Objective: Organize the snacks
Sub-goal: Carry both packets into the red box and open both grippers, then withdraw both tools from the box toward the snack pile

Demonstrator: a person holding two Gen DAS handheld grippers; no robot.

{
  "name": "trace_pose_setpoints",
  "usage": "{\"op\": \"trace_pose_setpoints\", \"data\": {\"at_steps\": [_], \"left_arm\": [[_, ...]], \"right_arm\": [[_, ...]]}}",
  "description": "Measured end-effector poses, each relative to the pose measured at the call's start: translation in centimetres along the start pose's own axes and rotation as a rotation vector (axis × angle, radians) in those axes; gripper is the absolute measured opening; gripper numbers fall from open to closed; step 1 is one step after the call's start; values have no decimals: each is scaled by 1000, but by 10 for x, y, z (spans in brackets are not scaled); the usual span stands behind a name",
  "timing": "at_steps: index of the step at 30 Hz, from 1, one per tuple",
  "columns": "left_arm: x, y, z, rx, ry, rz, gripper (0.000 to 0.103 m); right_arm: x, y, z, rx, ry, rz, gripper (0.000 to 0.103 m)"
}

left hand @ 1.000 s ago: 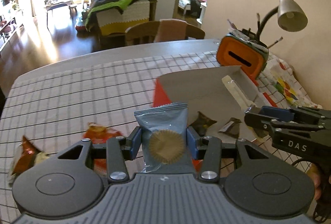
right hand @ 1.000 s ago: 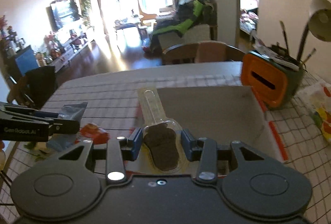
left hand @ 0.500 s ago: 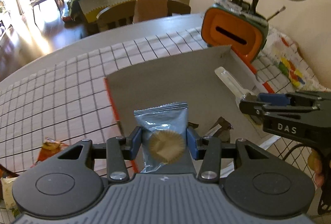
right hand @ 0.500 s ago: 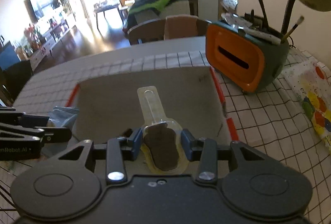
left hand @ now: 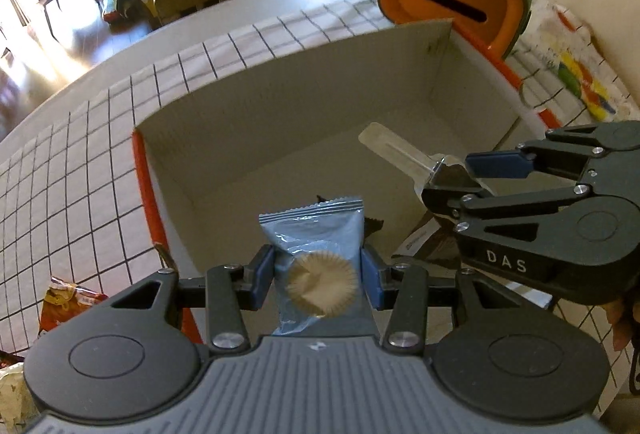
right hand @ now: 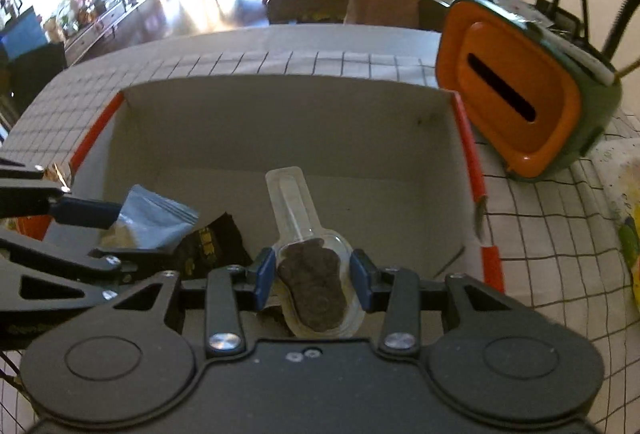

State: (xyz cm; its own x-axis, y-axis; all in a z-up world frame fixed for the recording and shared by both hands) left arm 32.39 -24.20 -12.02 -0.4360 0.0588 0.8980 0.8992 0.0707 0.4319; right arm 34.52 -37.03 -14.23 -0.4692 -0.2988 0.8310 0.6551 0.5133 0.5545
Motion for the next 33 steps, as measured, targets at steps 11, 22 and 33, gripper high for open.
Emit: {"op": "trace_pose_setpoints", "data": {"at_steps": [11, 22, 33], "left_arm": [[-19, -1, -5, -1, -3, 66, 46], [-6, -3, -3, 22, -26, 24, 47], [36, -5, 12, 65, -78, -66, 53]], "right_arm": [[-10, -9, -2, -9, 48, 46, 40], [-3, -2, -4, -20, 41, 33, 40], [35, 5, 8, -15, 26, -38, 41]]}}
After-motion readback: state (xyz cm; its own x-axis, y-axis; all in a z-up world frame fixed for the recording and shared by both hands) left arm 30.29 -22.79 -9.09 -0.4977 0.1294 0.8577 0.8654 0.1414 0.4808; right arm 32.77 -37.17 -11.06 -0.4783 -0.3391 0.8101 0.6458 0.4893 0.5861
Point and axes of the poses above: each gripper's, at about its wrist camera, not at the fingertips, and x roughly against the way its jaws point, z to its left, y to its top, the point moved 3 cm from there along -x, roughly the way its jaws point, and after that the axes turned 13 degrees about x, right-handed, at the moved point
